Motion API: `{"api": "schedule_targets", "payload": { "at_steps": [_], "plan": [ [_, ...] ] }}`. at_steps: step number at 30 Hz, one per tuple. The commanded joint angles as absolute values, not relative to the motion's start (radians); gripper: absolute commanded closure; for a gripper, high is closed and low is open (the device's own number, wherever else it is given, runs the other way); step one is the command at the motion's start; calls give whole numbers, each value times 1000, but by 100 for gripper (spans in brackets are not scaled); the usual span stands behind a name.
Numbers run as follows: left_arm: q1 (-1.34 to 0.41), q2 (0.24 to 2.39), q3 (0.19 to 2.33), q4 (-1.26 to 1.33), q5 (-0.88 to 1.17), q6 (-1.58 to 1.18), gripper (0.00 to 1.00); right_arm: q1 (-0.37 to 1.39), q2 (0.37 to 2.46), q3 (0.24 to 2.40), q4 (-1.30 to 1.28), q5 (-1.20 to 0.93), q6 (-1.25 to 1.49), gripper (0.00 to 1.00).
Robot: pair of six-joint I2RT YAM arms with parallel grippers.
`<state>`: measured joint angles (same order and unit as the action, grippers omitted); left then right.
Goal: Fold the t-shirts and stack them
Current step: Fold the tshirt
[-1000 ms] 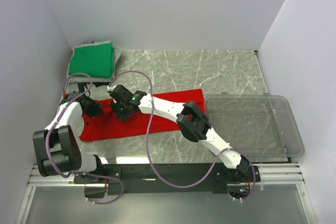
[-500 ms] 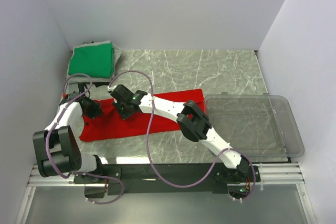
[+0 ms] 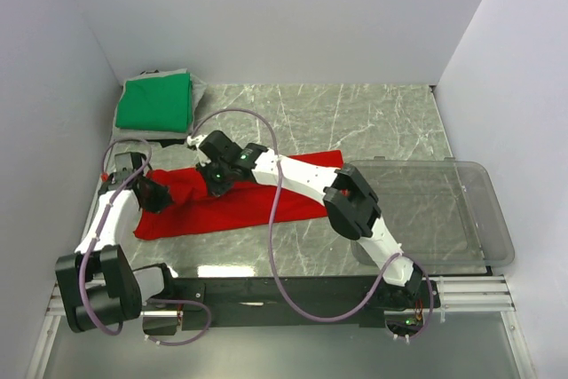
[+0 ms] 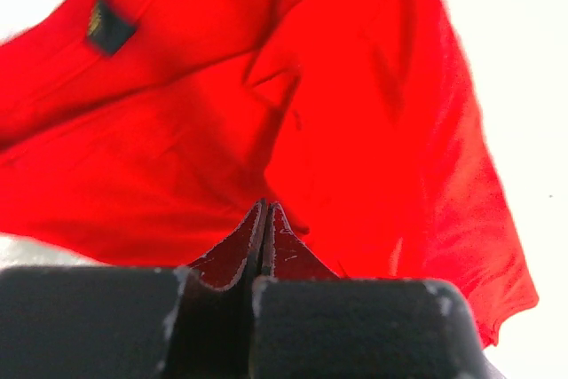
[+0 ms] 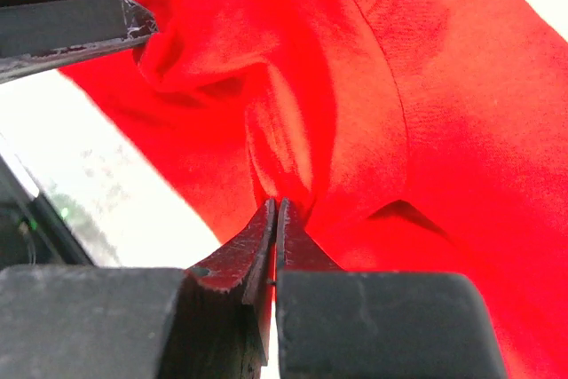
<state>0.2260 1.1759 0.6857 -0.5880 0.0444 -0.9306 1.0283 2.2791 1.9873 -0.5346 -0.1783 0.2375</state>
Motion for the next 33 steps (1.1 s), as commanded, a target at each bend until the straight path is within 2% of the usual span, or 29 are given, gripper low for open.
{"api": "schedule_targets", "payload": {
  "at_steps": [1, 20, 24, 25, 26, 28, 29, 32, 33],
  "plan": [
    [229, 1114, 661, -647, 21, -982, 100, 1025, 2191, 1933, -518, -225, 193, 100],
    [222, 816, 522, -808, 14, -1135, 100, 988, 2221, 1850, -489, -313, 207, 100],
    [222, 795, 515, -825, 28, -1143, 96, 980, 2237, 1855, -489, -325, 213, 100],
    [224, 790, 520, -842, 28, -1143, 93, 982, 2240, 1855, -489, -327, 213, 100],
    [222, 784, 523, -850, 28, -1143, 84, 982, 2240, 1853, -486, -327, 215, 100],
    [222, 762, 534, -876, 35, -1147, 74, 980, 2241, 1850, -488, -330, 215, 100],
    [222, 755, 540, -882, 38, -1150, 66, 980, 2243, 1848, -488, -333, 213, 100],
    [222, 744, 577, -881, 46, -1158, 52, 980, 2240, 1844, -489, -337, 210, 94],
    [222, 753, 592, -879, 45, -1157, 49, 980, 2238, 1841, -492, -339, 210, 87]
  ]
}}
